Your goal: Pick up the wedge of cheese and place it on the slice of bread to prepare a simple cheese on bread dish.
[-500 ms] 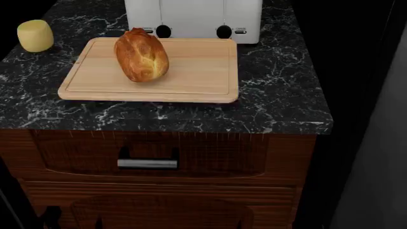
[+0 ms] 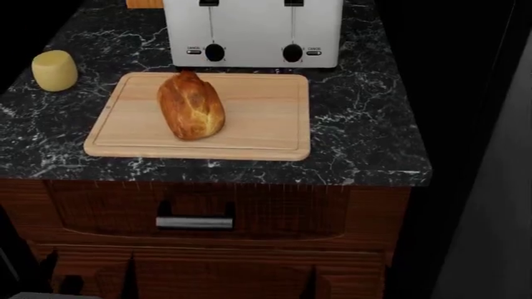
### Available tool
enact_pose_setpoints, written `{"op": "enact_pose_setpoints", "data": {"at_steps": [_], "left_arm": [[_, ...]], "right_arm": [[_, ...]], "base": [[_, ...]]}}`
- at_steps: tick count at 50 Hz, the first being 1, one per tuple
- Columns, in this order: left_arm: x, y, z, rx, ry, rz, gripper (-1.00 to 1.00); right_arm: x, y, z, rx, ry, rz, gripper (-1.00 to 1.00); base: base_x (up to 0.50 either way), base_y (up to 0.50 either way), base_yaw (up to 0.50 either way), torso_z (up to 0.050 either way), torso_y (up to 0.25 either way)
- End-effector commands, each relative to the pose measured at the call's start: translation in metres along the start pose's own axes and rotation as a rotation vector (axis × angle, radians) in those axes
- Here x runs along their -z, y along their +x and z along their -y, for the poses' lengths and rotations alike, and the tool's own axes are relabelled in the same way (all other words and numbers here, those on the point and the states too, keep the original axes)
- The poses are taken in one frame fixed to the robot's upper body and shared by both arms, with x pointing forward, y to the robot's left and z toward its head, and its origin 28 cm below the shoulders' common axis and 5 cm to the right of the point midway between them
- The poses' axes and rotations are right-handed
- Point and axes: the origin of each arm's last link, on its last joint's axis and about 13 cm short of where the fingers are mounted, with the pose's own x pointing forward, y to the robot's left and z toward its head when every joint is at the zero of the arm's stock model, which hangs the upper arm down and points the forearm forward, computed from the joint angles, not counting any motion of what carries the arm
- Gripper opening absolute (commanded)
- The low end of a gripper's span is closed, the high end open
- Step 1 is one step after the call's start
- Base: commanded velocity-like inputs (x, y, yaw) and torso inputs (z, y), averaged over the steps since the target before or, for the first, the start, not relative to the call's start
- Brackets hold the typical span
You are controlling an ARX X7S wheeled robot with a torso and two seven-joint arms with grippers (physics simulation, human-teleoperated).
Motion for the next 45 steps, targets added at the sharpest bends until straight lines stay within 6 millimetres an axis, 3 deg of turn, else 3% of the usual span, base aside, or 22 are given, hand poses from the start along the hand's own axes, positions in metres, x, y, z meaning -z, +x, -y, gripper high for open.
{"op": "enact_pose_setpoints", "data": {"at_steps": [1, 15, 21, 23, 24, 34, 35, 38, 45], "left_arm": [[-0.045, 0.017, -0.001, 0.027, 0.038, 0.047, 1.0], [-0.131, 0.047, 0.002, 0.061, 0.059, 0.085, 1.0], [-0.185, 0.066, 0.003, 0.043, 0.081, 0.135, 1.0], [-0.181, 0.071, 0.002, 0.03, 0.066, 0.126, 1.0], [-0.158, 0.073, 0.002, 0.037, 0.06, 0.099, 1.0], [-0.15, 0.074, -0.002, 0.007, 0.034, 0.09, 1.0], [-0.158, 0.072, -0.008, -0.05, -0.035, 0.139, 1.0], [-0.158, 0.069, -0.015, -0.184, -0.103, 0.166, 1.0], [-0.158, 0.065, -0.018, -0.301, -0.074, 0.222, 1.0]], "right_arm": [[-0.045, 0.009, 0.005, -0.028, -0.037, 0.027, 1.0], [-0.119, 0.037, 0.018, -0.052, -0.079, 0.047, 1.0], [-0.159, 0.051, 0.024, -0.045, -0.095, 0.074, 1.0], [-0.154, 0.054, 0.025, -0.037, -0.094, 0.073, 1.0], [-0.134, 0.054, 0.024, -0.026, -0.101, 0.065, 1.0], [-0.135, 0.056, 0.022, -0.041, -0.097, 0.008, 1.0], [-0.139, 0.056, 0.018, -0.046, -0.088, 0.027, 1.0], [-0.139, 0.057, 0.016, -0.04, -0.083, 0.038, 1.0], [-0.13, 0.061, 0.014, -0.02, -0.096, 0.022, 1.0]], "base": [[0.0, 0.0, 0.0, 0.05, 0.0], [0.0, 0.0, 0.0, 0.05, 0.0], [0.0, 0.0, 0.0, 0.05, 0.0], [0.0, 0.0, 0.0, 0.05, 0.0], [0.0, 0.0, 0.0, 0.05, 0.0], [0.0, 0.0, 0.0, 0.04, 0.0], [0.0, 0.0, 0.0, 0.0, 0.0], [0.0, 0.0, 0.0, 0.0, 0.0], [0.0, 0.0, 0.0, 0.0, 0.0]]}}
